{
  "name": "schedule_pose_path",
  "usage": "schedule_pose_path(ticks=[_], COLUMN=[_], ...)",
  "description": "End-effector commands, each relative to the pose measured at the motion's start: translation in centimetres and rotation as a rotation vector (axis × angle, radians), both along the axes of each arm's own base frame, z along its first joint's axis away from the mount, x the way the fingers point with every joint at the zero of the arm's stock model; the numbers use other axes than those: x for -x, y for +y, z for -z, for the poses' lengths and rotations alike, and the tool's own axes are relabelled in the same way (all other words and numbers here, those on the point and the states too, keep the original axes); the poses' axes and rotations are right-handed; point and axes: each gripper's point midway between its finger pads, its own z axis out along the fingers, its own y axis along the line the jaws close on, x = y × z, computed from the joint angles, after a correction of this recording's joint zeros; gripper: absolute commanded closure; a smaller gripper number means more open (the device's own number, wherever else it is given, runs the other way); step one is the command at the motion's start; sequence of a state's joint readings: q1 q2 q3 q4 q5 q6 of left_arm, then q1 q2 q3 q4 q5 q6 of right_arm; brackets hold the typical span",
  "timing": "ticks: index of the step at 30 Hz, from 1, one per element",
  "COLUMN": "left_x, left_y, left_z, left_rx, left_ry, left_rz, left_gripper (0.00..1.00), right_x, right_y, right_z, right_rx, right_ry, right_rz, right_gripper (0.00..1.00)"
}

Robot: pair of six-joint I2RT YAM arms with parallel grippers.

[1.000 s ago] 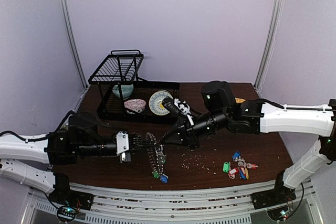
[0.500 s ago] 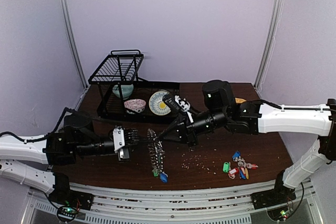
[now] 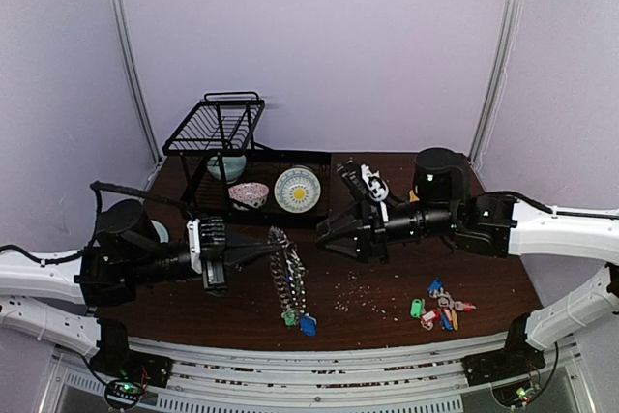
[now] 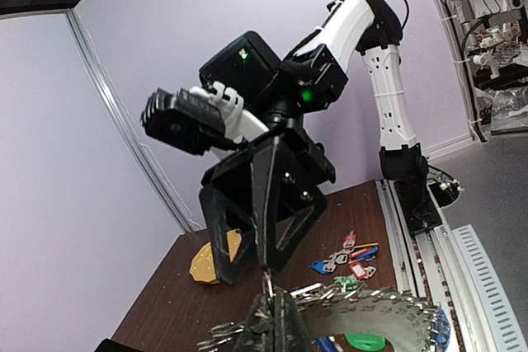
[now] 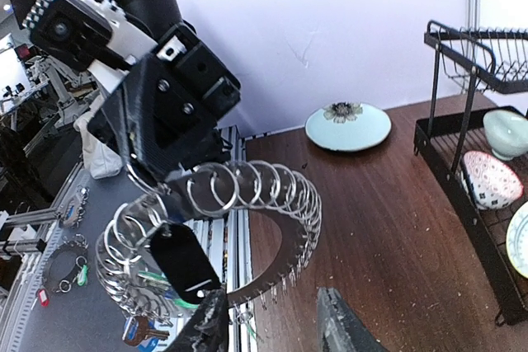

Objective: Put the keys on the keyring

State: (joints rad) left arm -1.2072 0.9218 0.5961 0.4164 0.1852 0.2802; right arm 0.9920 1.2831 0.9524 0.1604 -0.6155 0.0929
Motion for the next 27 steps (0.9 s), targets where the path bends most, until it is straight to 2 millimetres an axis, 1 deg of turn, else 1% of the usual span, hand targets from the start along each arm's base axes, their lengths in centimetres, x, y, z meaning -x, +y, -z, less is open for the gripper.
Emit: schedule_pose_path(ticks=[1, 4, 6, 8, 11, 14, 18, 23, 24, 27], left_x=[0.9, 0.9, 0.9, 0.9, 0.9, 0.9, 0.9, 0.9, 0.9, 0.9], left_y=[0.8, 1.1, 1.2, 1.3, 1.2, 1.2, 1.2, 1.1, 1.1, 1.2], left_z=[-4.3, -4.5, -4.6, -4.7, -4.6, -4.6, -4.6, -4.5, -4.4, -4.5], left_rx=[0.147, 0.153, 0.154, 0.156, 0.150, 0.149, 0.149, 0.142, 0.140, 0.141], left_ry=[-0.029, -0.039, -0.043, -0.045, -0.048, -0.047, -0.049, -0.051, -0.051, -0.053], left_rz=[0.038, 0.031, 0.029, 0.026, 0.026, 0.025, 0.026, 0.027, 0.028, 0.026], left_gripper=[1.00, 1.00, 1.00, 1.00, 1.00, 1.00, 1.00, 1.00, 1.00, 1.00], right_x=[0.3, 1.5, 2.7, 3.7, 4.4, 4.9, 4.7, 4.0, 4.0, 4.1], right_y=[-0.7, -0.4, 0.3, 1.2, 2.2, 2.7, 3.3, 3.9, 4.0, 4.5], right_z=[-4.2, -6.8, -7.5, -7.5, -7.6, -7.7, -7.6, -6.9, -6.7, -6.5], right_rx=[-0.099, -0.181, -0.211, -0.207, -0.211, -0.218, -0.214, -0.192, -0.185, -0.173], right_ry=[-0.144, -0.184, -0.210, -0.237, -0.251, -0.251, -0.257, -0.250, -0.247, -0.237], right_rz=[-0.003, -0.062, -0.107, -0.142, -0.165, -0.184, -0.161, -0.137, -0.139, -0.157], right_gripper=[0.63, 0.66, 0.67, 0.68, 0.73, 0.74, 0.77, 0.76, 0.77, 0.86])
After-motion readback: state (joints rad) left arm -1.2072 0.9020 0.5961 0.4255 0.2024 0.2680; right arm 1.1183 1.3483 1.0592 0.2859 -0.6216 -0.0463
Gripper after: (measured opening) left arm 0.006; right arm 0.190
